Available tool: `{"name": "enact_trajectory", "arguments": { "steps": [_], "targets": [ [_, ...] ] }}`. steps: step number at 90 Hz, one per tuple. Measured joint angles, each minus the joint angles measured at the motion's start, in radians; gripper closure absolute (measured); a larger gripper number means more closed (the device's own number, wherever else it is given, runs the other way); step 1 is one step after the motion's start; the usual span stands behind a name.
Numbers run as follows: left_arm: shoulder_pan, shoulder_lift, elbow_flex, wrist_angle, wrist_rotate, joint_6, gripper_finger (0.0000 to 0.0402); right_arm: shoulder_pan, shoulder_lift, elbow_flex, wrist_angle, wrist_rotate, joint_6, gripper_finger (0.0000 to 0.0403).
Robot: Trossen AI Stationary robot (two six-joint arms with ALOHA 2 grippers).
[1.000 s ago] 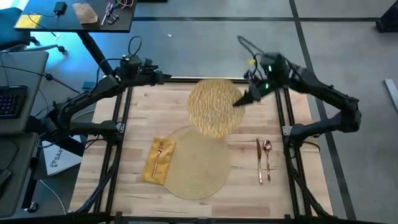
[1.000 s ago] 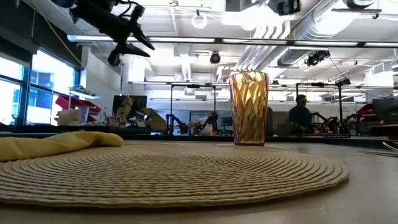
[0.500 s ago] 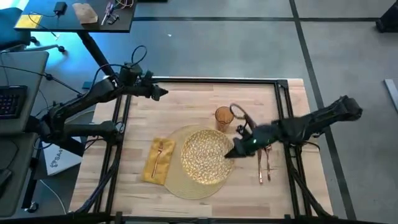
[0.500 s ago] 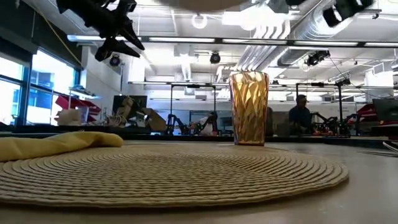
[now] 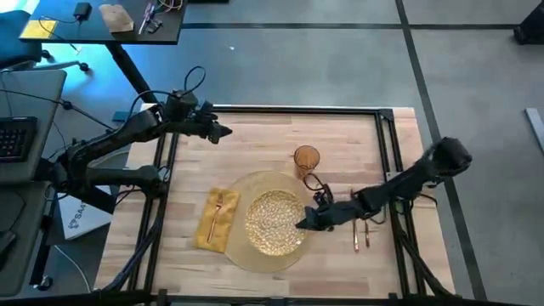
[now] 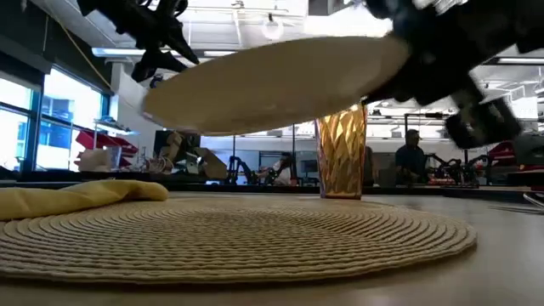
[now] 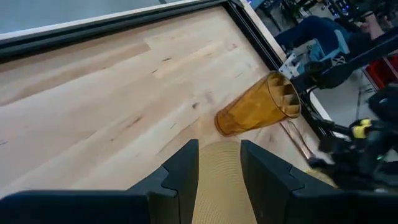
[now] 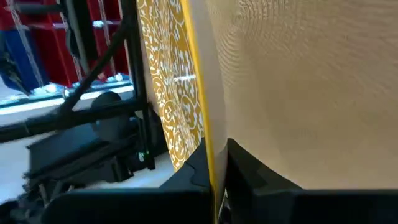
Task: Set table place
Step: Put the yellow plate on the brown place mat to the left of the yellow table napkin
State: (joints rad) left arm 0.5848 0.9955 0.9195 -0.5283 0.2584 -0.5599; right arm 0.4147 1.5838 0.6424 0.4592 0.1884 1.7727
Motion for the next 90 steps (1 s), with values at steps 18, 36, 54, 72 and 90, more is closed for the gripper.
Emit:
{"name": "enact_trajectory", "arguments": {
  "steps": [18,36,54,72,90],
  "targets": [
    [-0.011,0.000,0.000,0.000,0.000,-0.008,0.0300,-0.047,0.199,0.031,0.209,0.002,-0.023,0.0403],
    [-0.011,0.000,0.000,-0.001,0.000,-0.012,0.0300,-0.075,0.326,0.106,0.243,-0.021,-0.027,0.0403],
    [-0.011,0.000,0.000,-0.003,0.001,-0.012,0.0300,-0.077,0.378,0.157,0.228,-0.029,-0.029,0.0398],
    [-0.011,0.000,0.000,-0.003,0.000,-0.012,0.0300,-0.076,0.376,0.168,0.185,0.014,-0.027,0.0352],
    [-0.012,0.000,0.000,-0.005,0.001,-0.012,0.0300,-0.077,0.372,0.167,0.177,0.044,-0.031,0.0262]
  ]
}}
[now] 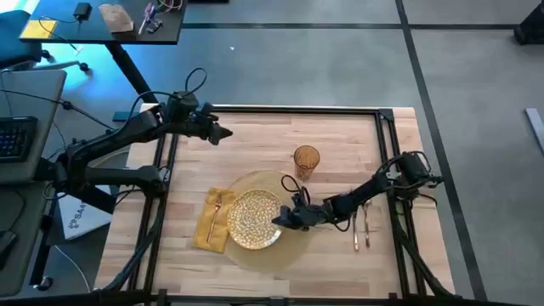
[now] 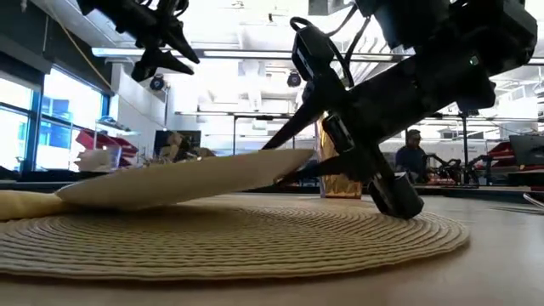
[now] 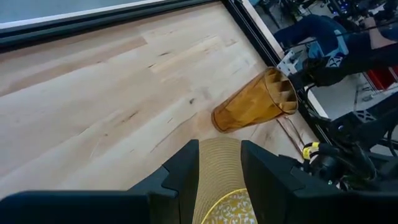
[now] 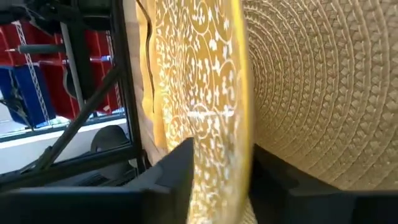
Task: Set table place
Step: Put the yellow plate on the brown place mat to the left of the yellow table napkin
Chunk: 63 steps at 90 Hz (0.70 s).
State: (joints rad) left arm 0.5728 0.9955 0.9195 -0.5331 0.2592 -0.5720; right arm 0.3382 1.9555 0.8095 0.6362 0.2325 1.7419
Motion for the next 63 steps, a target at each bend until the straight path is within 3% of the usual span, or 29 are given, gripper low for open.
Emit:
{"name": "enact_trajectory", "arguments": {
  "steps": [22,63],
  "targets": [
    [0.000,0.000,0.000,0.000,0.000,0.000,0.0300,-0.002,-0.045,-0.003,-0.050,-0.021,0.004,0.0184],
    [0.000,0.000,0.000,0.006,0.001,0.000,0.0300,-0.050,-0.191,-0.003,-0.371,-0.090,-0.004,0.0180]
  ]
}}
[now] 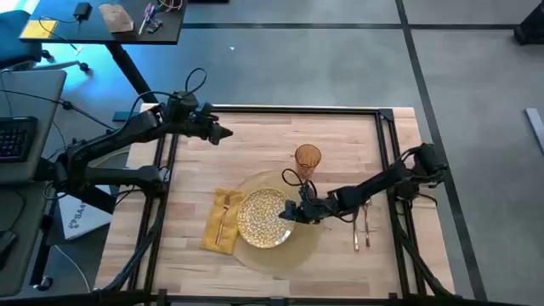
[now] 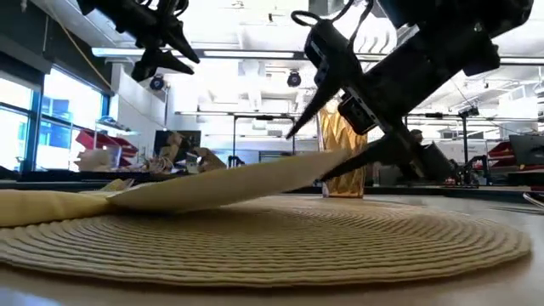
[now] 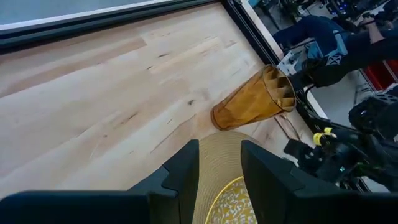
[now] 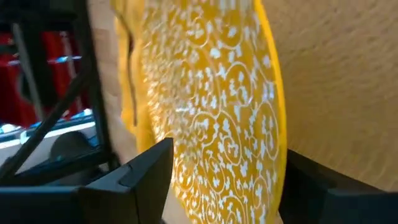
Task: Set table place
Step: Put the yellow plate on the brown place mat to the left of the yellow table napkin, then put the bronze knife on the brown placemat to the right of the yellow plate
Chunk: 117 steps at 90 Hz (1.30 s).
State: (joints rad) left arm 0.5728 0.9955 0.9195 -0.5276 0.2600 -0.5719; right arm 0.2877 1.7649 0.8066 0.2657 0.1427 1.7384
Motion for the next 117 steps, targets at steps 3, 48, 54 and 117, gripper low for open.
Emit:
{"name": "enact_trajectory", "arguments": {
  "steps": [3,48,54,117],
  "targets": [
    [0.000,0.000,0.000,0.002,0.000,0.000,0.0300,-0.012,0.000,0.000,-0.012,-0.036,-0.012,0.0180],
    [0.001,0.000,0.000,0.002,-0.001,0.000,0.0300,-0.052,-0.041,0.132,-0.375,-0.161,-0.161,0.0180],
    [0.001,0.000,0.000,0.002,-0.001,0.000,0.0300,-0.059,-0.042,0.164,-0.450,-0.173,-0.177,0.0180],
    [0.000,0.000,0.000,0.004,-0.002,0.026,0.0300,0.336,-0.042,0.370,-1.035,-0.626,-0.146,0.0194]
  ]
}}
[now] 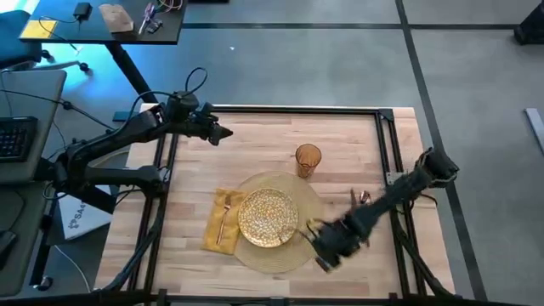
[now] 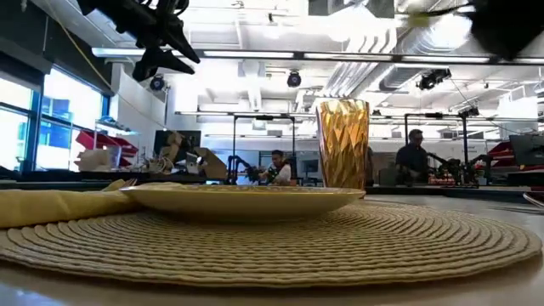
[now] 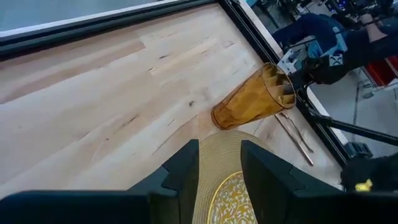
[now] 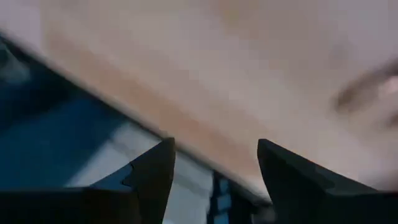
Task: Set table place
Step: Put the bronze knife on the brown placemat to the right of the yellow plate
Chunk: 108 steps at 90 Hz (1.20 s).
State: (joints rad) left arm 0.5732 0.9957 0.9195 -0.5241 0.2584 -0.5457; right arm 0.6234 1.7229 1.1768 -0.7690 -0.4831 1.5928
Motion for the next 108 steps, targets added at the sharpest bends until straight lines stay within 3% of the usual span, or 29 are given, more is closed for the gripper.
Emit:
{"name": "enact_trajectory", "arguments": {
  "steps": [6,12,29,53,74,108],
  "targets": [
    [0.000,0.000,0.000,0.001,0.000,0.000,0.0300,0.048,0.000,-0.032,0.054,-0.026,0.084,0.0195],
    [0.000,0.000,0.000,0.001,0.000,0.000,0.0300,0.095,-0.001,-0.052,0.100,0.038,0.195,0.0195],
    [0.000,0.000,0.000,0.005,0.001,-0.019,0.0300,0.260,-0.013,-0.063,0.018,0.549,0.652,0.0195],
    [0.000,0.000,0.000,0.019,0.007,-0.039,0.0300,0.268,0.013,-0.067,-0.364,0.715,0.650,0.0174],
    [0.000,0.000,0.000,0.048,0.014,-0.108,0.0300,0.245,0.033,-0.196,-0.159,0.846,0.665,0.0156],
    [-0.029,-0.002,0.000,0.090,0.058,-0.256,0.0300,0.257,0.140,-0.201,-0.178,0.923,0.666,0.0156]
  ]
}}
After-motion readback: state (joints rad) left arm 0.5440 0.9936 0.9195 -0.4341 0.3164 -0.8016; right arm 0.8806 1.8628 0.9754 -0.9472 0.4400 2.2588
